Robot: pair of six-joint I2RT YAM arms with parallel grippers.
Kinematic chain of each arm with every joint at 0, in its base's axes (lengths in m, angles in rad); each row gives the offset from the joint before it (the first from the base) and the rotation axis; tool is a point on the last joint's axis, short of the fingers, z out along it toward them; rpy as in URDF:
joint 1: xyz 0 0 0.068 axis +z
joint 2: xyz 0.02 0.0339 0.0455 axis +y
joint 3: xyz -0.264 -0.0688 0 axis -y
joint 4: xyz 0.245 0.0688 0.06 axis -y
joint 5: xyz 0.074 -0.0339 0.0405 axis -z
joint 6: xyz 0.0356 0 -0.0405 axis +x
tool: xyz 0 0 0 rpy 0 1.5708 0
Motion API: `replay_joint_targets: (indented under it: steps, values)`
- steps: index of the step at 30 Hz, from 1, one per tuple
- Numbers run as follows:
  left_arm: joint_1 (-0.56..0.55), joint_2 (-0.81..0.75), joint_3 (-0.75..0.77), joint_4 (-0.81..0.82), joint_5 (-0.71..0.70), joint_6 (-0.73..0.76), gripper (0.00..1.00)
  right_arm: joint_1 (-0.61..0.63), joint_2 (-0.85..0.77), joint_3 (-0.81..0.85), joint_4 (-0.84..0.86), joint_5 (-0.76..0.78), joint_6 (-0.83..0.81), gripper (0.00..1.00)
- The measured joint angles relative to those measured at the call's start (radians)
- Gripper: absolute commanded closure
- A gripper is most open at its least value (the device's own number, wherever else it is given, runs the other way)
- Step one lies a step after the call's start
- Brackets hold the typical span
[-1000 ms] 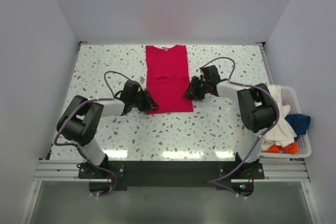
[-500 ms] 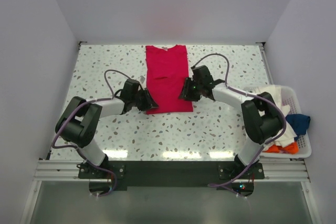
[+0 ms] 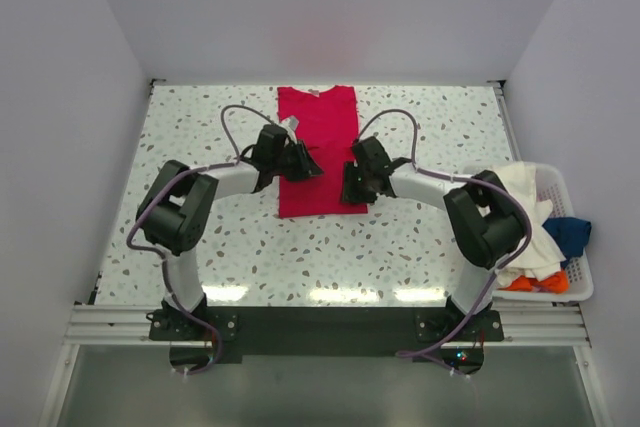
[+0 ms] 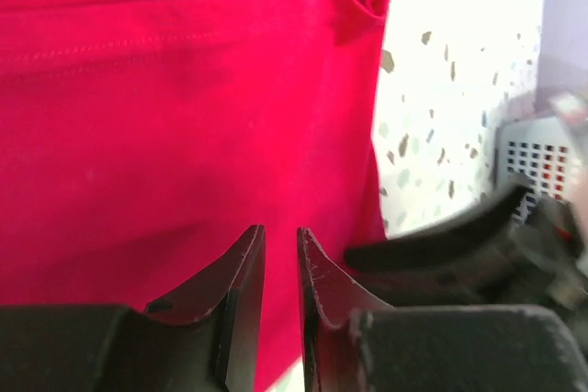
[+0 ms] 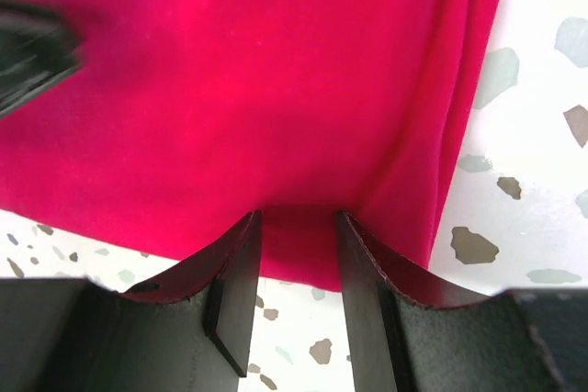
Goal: Fold and stack the t-shirts
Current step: Fold the tshirt
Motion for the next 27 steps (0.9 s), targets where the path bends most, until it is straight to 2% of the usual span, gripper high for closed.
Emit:
replay_joint_targets:
  steps: [5, 8, 17, 27]
  values:
    - [-0.026, 0.136, 0.06, 0.005, -0.031, -0.005, 0.76, 0.018, -0.002, -0.011, 0.016, 0.034, -0.008, 0.57]
    - [-0.049, 0.128, 0.034, 0.036, -0.061, -0.013, 0.76, 0.024, -0.023, -0.047, 0.048, 0.047, -0.01, 0.57]
    - [-0.114, -0.059, -0.2, 0.061, -0.12, -0.061, 0.76, 0.064, -0.172, -0.231, 0.093, 0.025, 0.005, 0.57]
    - [-0.177, -0.289, -0.387, -0.055, -0.167, -0.084, 0.73, 0.201, -0.387, -0.432, 0.054, -0.042, 0.088, 0.55]
